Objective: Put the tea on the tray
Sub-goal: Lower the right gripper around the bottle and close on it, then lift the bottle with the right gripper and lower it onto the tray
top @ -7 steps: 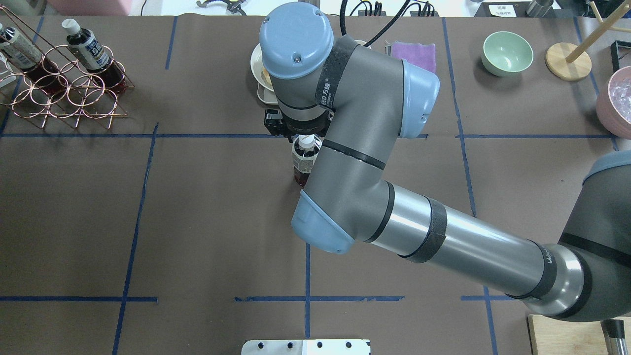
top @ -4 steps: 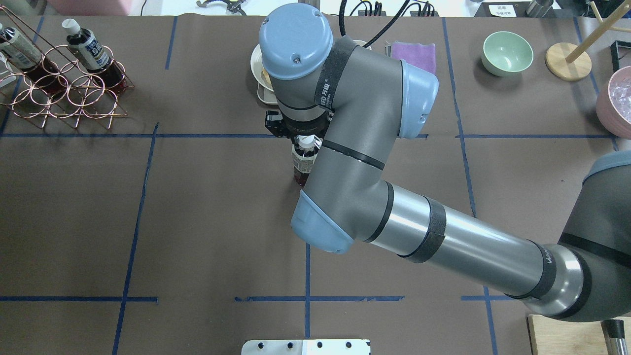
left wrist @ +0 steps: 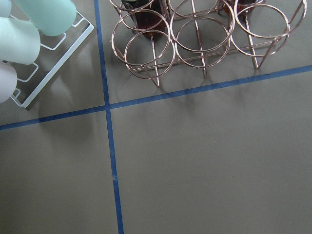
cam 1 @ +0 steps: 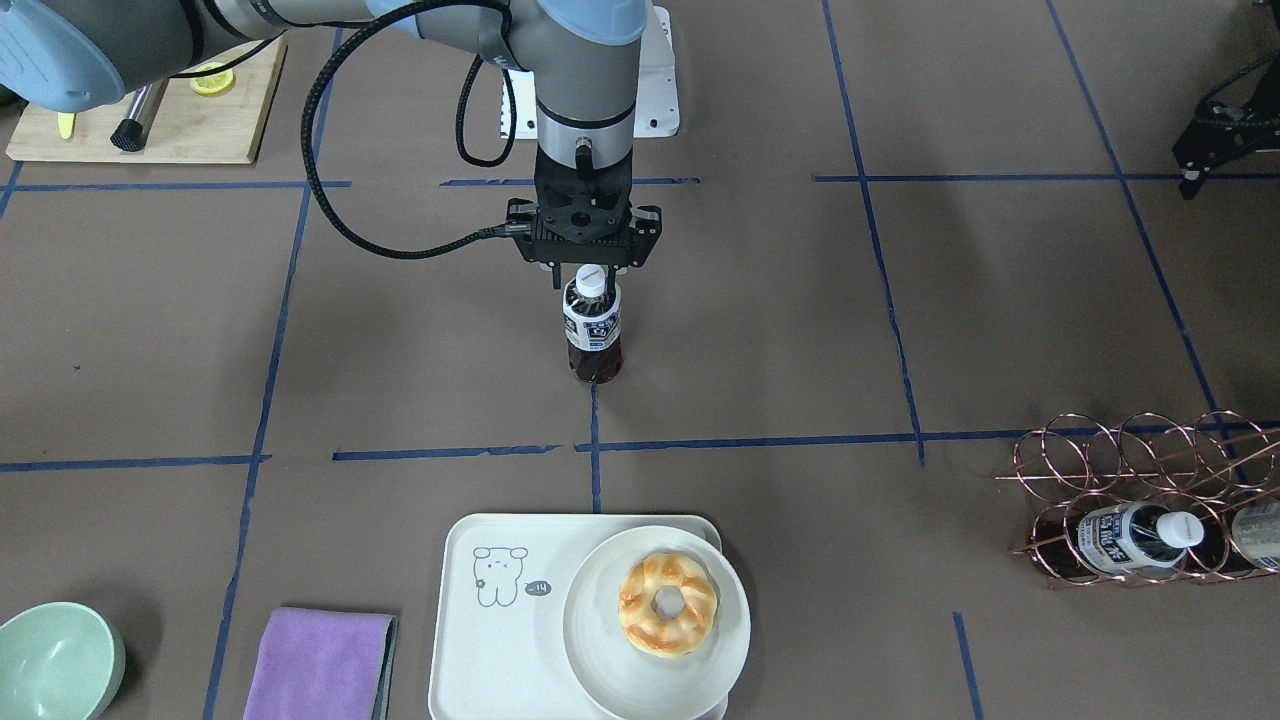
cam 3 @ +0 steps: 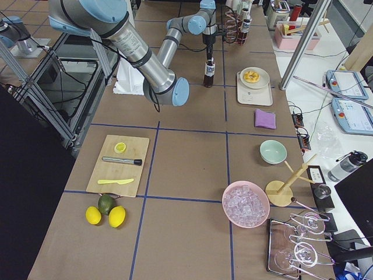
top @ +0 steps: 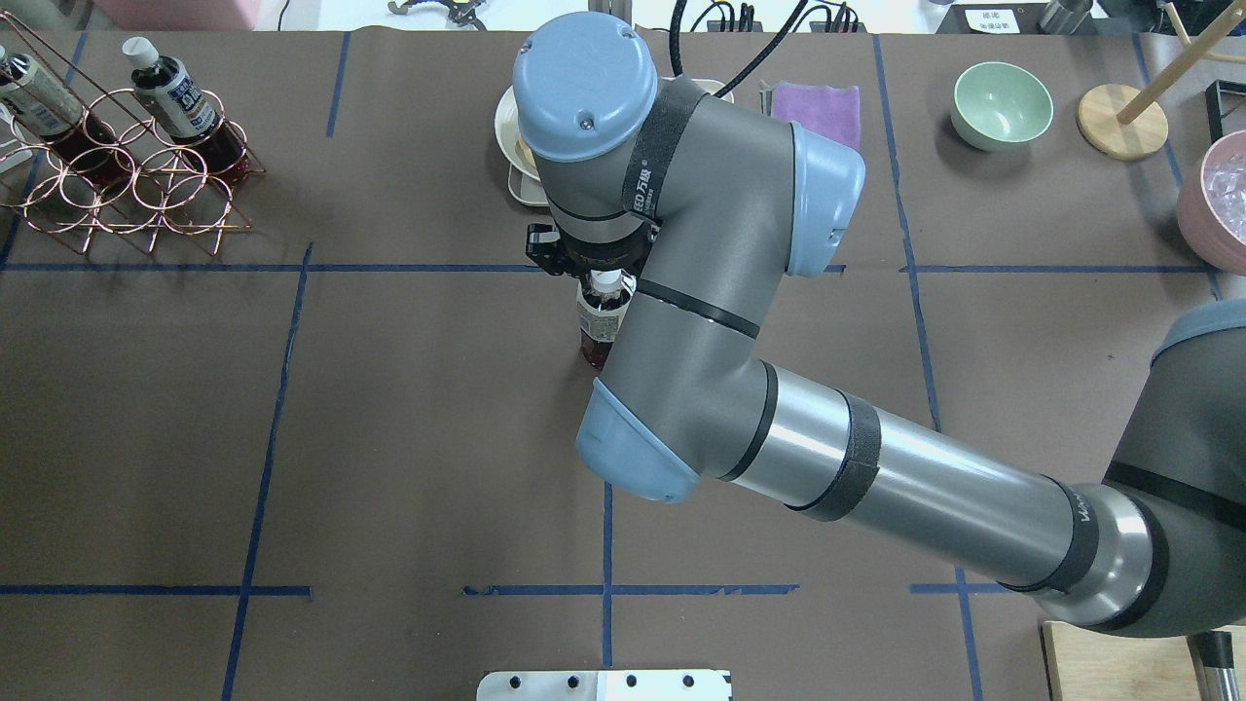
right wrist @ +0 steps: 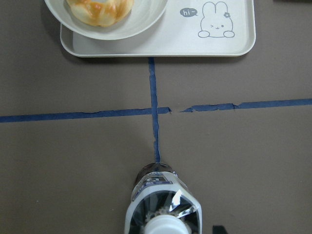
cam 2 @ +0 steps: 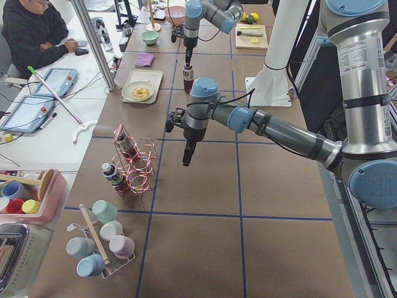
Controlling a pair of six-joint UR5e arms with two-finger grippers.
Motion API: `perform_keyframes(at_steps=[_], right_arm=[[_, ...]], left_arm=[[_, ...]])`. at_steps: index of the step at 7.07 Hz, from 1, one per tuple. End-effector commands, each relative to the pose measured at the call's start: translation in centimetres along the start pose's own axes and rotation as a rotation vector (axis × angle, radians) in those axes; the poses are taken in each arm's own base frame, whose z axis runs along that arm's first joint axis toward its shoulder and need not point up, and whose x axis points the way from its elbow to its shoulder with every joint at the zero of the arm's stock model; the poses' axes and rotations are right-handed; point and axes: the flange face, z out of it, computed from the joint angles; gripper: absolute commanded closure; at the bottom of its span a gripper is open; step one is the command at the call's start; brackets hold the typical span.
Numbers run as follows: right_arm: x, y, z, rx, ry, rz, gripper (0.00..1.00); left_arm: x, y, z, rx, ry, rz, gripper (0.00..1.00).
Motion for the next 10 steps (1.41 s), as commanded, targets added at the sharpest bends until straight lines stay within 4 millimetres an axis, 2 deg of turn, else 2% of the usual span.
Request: perform_keyframes(at_steps=[1,2,3,4,5,6,7,9,10], right_arm=[[-0.1,0.0,0.0,0.000,-0.001,-0.001,0.48],[0.0,0.0,0.0,0.001,-0.002,-0.001,0.63],[-0.1,0.1,-0.3,0.002,-0.006,-0.001,0.90],[-0.2,0.1,-0.5,0.004,-0.010,-0.004,1.00],[-0.1,-0.1,-1.5,0.010,-0.025,-0.002,1.00],[0.6,-0.5,-3.7,0.029,-0.056,0.003,1.00],[0.9,-1.2,-4.7,0.049,-0.064,0.009,1.00],[2.5,-4.6,-6.0,0.160,-0.042,0.037,1.00],[3.5,-6.7,-5.7,0.182,-0.017,-0.026,1.00]], left_arm=[[-0.1,-0.1,-0.1,0.002,-0.001,-0.003,0.00],[-0.2,0.0,-0.1,0.002,-0.002,-0.005,0.00],[-0.2,0.0,-0.1,0.003,-0.001,-0.006,0.00],[-0.2,-0.1,-0.2,0.006,-0.001,-0.006,0.00],[-0.3,-0.1,-0.2,0.006,-0.002,-0.008,0.00],[-0.3,-0.1,-0.2,0.006,-0.002,-0.008,0.00],[-0.3,-0.1,-0.3,0.008,-0.002,-0.008,0.00],[-0.2,-0.1,-0.5,0.012,0.000,-0.009,0.00],[-0.1,-0.2,-0.6,0.016,0.001,-0.009,0.00]])
